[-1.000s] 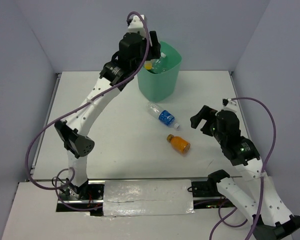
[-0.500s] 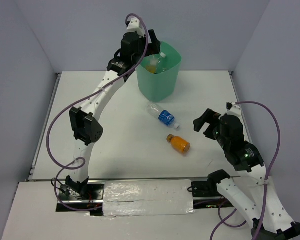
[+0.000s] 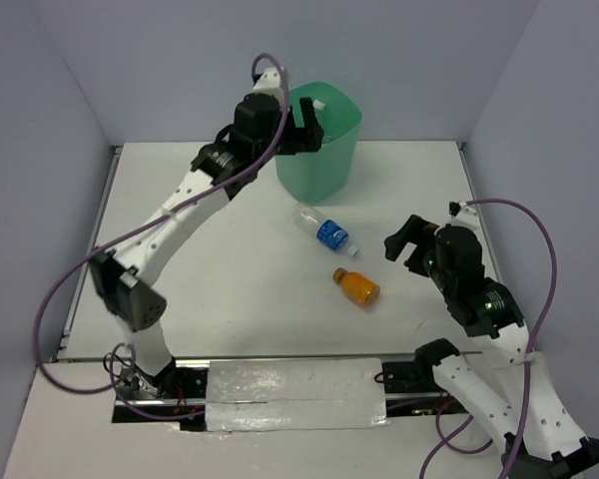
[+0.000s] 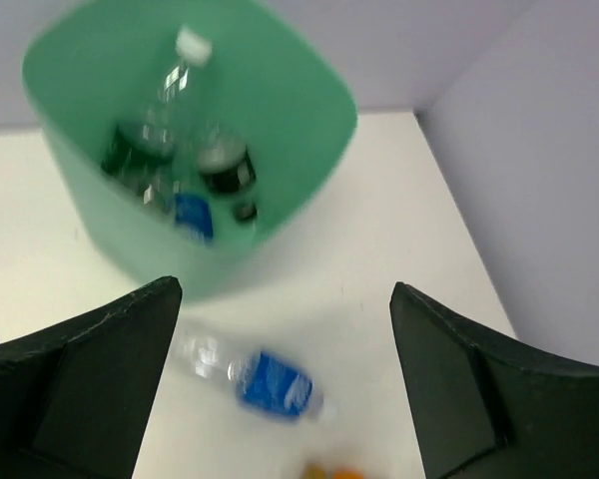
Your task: Put the plastic bottles in the bin
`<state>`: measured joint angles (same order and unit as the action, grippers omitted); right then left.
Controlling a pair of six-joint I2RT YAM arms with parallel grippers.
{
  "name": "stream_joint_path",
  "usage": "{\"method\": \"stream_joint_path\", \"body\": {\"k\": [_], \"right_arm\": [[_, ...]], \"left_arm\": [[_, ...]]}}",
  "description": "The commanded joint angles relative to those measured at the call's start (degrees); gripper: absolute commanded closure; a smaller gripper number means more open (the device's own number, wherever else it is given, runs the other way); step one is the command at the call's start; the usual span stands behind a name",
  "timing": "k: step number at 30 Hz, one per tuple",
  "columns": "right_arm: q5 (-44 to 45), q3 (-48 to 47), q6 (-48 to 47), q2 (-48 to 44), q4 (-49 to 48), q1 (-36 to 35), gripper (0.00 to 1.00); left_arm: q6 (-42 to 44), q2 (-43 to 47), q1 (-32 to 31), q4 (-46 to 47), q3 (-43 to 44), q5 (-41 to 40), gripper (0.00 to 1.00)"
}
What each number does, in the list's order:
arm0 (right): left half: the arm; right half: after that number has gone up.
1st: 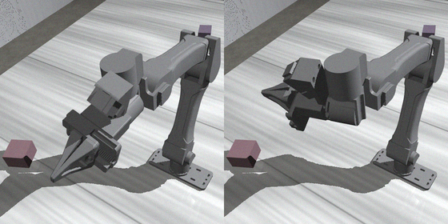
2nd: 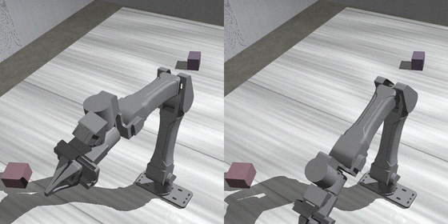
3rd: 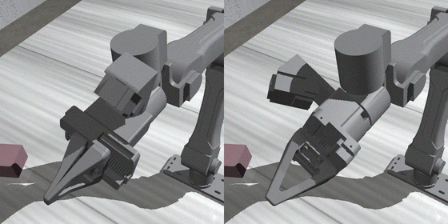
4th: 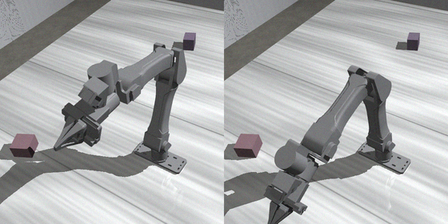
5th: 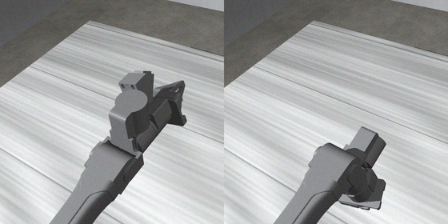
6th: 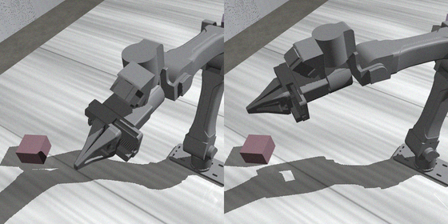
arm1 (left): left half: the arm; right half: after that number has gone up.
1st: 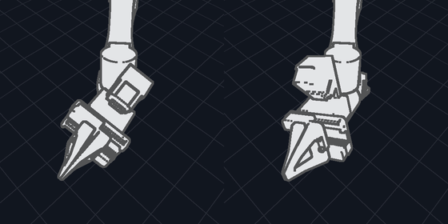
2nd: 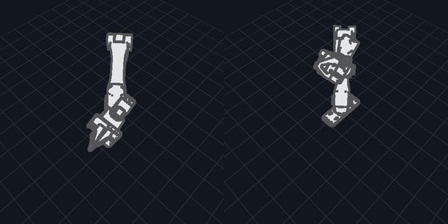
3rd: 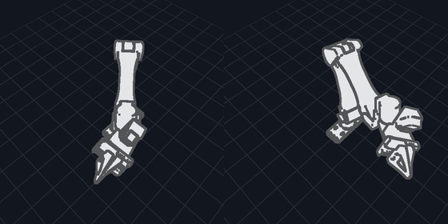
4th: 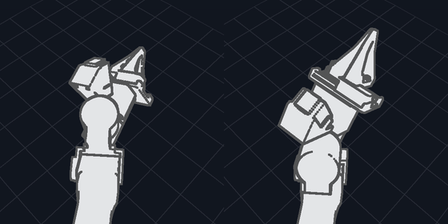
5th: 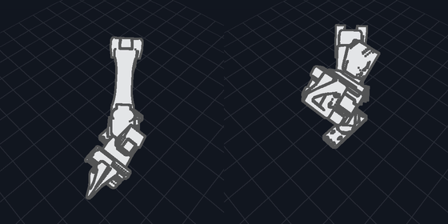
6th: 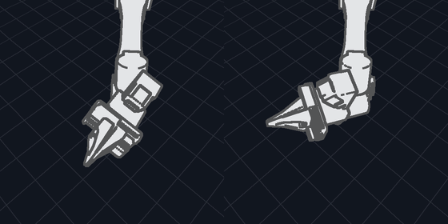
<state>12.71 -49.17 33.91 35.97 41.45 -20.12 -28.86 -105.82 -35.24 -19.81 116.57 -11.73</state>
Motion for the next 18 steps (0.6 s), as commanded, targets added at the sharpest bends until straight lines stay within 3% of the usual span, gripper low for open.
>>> {"method": "stream_joint_path", "body": {"k": [1,8,12,18], "right_arm": [[-2.24,-0.93,-3.67,5.14,-4.44,-0.71,0.0],[-3.22,-7.25,-9.65,22.29,-2.45,-4.57,0.0],[-4.0,-5.77,-11.58,29.32,-0.76,-6.42,0.0],[-12.26,-0.23,-12.2,34.42,-4.0,-7.3,0.0]], "left_arm": [[-7.23,11.41,-1.32,-5.14,-13.06,-6.55,0.01],[-16.22,26.78,-1.23,-13.31,-34.63,-13.49,0.01],[-18.33,31.63,-1.23,-15.08,-40.98,-13.76,0.01],[-19.04,33.22,-1.23,-16.92,-44.24,-14.38,0.01]]}}
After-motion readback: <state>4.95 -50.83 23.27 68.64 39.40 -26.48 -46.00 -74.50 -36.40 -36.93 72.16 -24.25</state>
